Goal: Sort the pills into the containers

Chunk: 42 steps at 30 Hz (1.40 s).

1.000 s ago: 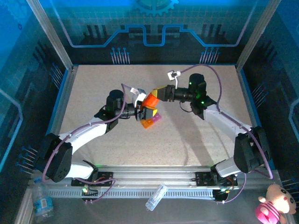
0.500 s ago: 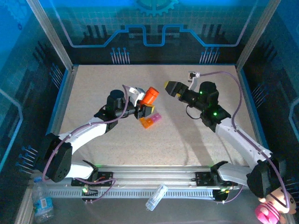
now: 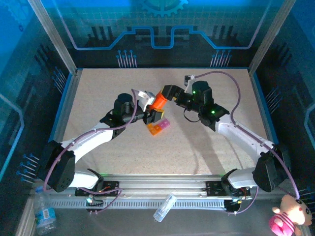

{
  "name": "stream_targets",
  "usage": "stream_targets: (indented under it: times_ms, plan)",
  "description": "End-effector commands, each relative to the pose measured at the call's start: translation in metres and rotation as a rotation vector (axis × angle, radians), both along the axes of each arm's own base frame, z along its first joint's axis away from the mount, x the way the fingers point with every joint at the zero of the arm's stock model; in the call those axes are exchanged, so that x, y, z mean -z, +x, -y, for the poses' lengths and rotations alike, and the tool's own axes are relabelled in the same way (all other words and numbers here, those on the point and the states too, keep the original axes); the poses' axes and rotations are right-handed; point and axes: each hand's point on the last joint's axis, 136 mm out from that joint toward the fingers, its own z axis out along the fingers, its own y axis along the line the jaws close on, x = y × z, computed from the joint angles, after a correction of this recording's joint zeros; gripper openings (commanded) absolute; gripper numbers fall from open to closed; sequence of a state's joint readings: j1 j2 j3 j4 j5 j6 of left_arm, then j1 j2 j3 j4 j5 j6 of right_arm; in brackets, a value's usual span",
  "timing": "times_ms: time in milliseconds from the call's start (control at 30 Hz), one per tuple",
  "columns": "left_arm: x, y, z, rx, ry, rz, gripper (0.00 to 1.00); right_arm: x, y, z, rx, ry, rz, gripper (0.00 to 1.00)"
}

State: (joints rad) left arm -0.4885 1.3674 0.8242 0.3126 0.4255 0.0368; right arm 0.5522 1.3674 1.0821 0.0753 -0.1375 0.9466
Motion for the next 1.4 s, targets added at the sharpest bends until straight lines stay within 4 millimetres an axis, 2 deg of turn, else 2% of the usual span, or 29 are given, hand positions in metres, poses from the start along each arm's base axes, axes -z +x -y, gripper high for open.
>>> stream_targets:
  times_ms: [0,467,700,767,900,1033,1100,1200,1367]
  plan:
    - [-0.018,0.003,0.005,0.015,-0.004,0.063,0.00,-0.016,-0.001,-0.015,-0.036,0.022,0.031,0.81]
    - [-0.021,0.004,0.008,0.013,-0.017,0.061,0.00,-0.008,-0.013,-0.025,-0.118,0.043,0.018,0.45]
    - [-0.033,-0.005,0.011,0.054,-0.058,0.046,0.00,-0.013,-0.018,-0.027,-0.272,0.062,0.130,0.43]
    - [-0.037,-0.011,0.012,0.074,-0.077,0.036,0.00,-0.020,-0.017,-0.022,-0.333,0.063,0.216,0.43]
    - [-0.048,-0.028,0.015,0.140,-0.133,0.005,0.00,-0.033,-0.027,-0.016,-0.529,0.070,0.414,0.46]
    - [-0.054,-0.038,0.016,0.174,-0.172,-0.018,0.00,-0.027,-0.024,-0.011,-0.597,0.074,0.430,0.50]
    - [-0.053,-0.036,0.015,0.159,-0.165,-0.016,0.00,-0.030,-0.021,-0.008,-0.571,0.097,0.423,0.54]
    - [-0.047,-0.029,0.011,0.119,-0.133,0.005,0.00,-0.041,-0.014,0.002,-0.468,0.130,0.392,0.74]
    - [-0.036,-0.013,0.004,0.039,-0.065,0.047,0.00,-0.037,-0.001,0.028,-0.215,0.131,0.239,0.81]
